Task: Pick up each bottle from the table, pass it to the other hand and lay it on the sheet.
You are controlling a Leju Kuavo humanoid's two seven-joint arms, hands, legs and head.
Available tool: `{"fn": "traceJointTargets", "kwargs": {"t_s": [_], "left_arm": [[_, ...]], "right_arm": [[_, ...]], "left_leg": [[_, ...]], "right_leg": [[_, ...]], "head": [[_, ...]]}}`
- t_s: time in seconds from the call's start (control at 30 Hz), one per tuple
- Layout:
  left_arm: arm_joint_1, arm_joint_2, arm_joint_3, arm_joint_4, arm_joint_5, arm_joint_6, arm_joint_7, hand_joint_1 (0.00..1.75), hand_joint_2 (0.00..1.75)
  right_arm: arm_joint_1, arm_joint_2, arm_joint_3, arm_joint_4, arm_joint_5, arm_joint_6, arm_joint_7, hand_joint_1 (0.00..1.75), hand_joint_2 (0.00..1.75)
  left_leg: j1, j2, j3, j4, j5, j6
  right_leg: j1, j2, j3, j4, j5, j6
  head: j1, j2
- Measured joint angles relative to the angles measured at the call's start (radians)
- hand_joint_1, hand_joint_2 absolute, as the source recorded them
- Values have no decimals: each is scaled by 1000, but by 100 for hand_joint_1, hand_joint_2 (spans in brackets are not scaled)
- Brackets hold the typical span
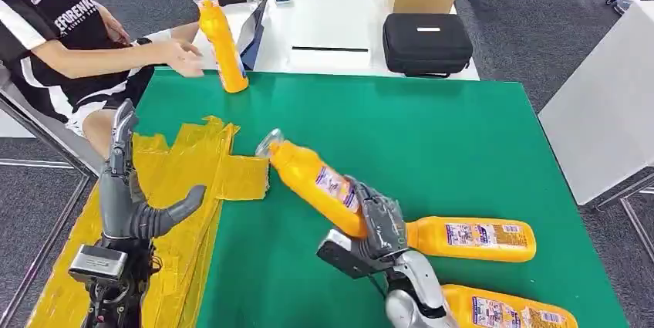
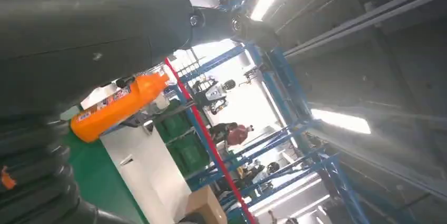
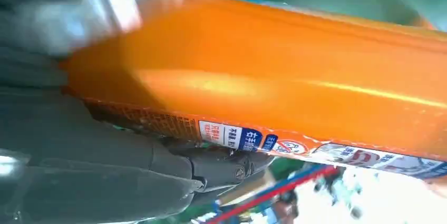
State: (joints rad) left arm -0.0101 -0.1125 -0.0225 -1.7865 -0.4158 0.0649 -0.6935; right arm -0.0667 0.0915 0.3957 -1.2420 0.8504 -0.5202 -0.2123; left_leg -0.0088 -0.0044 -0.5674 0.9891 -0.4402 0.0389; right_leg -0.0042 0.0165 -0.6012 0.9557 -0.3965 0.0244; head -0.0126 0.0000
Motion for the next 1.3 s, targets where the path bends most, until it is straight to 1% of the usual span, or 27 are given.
{"fn": "traceJointTargets", "kwargs": {"t_s": [0.03,0.1,0.17,0.2,0.27,0.33,0.47,0.57,0.7,0.83,1.2,1.3], "left_arm": [[0,0,-7,0,3,0,2,0,175],[0,0,-16,0,6,3,8,0,175],[-2,0,-26,2,8,7,25,0,175],[-2,0,-33,3,8,9,54,0,175],[-2,-4,-42,10,49,-8,142,0,175],[-2,-6,-54,20,137,-78,256,0,175],[-16,-4,-89,74,234,-212,311,0,175],[-31,-2,-111,114,253,-238,323,0,175],[-46,1,-131,146,268,-254,333,0,175],[-57,5,-149,168,317,-299,370,0,175],[-127,15,-217,260,394,-318,404,0,175],[-127,15,-217,260,394,-318,404,0,175]], "right_arm": [[5,6,-26,-24,-100,-16,-40,175,175],[11,12,-66,-61,-241,-18,-91,175,175],[19,17,-97,-85,-338,-15,-120,175,175],[26,19,-117,-99,-391,-10,-133,175,175],[37,24,-138,-111,-410,-14,-141,175,175],[45,33,-146,-114,-443,-6,-161,175,175],[48,47,-146,-116,-598,99,-223,175,175],[44,53,-136,-116,-632,139,-231,175,175],[37,56,-121,-116,-642,156,-237,175,175],[29,56,-100,-116,-641,182,-240,175,175],[-14,57,4,-67,-568,210,-225,175,175],[-14,57,4,-67,-568,210,-225,175,175]], "left_leg": [[0,0,-1,0,0,0],[0,0,-1,0,0,0],[0,0,-1,0,0,0],[-1,0,-1,0,0,0],[-1,0,-1,0,-1,0],[0,0,-1,0,-1,0],[0,0,-2,0,0,0],[0,0,-2,0,0,0],[0,0,-2,0,0,0],[0,0,-2,0,0,0],[0,0,-2,0,0,0],[0,0,-2,0,0,0]], "right_leg": [[0,0,-1,0,0,0],[0,0,-1,0,0,0],[0,0,-1,0,0,0],[0,0,-1,0,0,0],[0,0,-1,0,0,0],[0,0,-2,0,0,0],[0,0,-2,0,0,0],[0,0,-2,0,0,0],[0,0,-2,0,0,0],[0,0,-2,0,0,0],[0,0,-2,0,0,0],[0,0,-2,0,0,0]], "head": [[0,0],[0,0],[0,0],[0,0],[0,0],[0,0],[0,0],[0,0],[0,0],[0,0],[0,0],[0,0]]}}
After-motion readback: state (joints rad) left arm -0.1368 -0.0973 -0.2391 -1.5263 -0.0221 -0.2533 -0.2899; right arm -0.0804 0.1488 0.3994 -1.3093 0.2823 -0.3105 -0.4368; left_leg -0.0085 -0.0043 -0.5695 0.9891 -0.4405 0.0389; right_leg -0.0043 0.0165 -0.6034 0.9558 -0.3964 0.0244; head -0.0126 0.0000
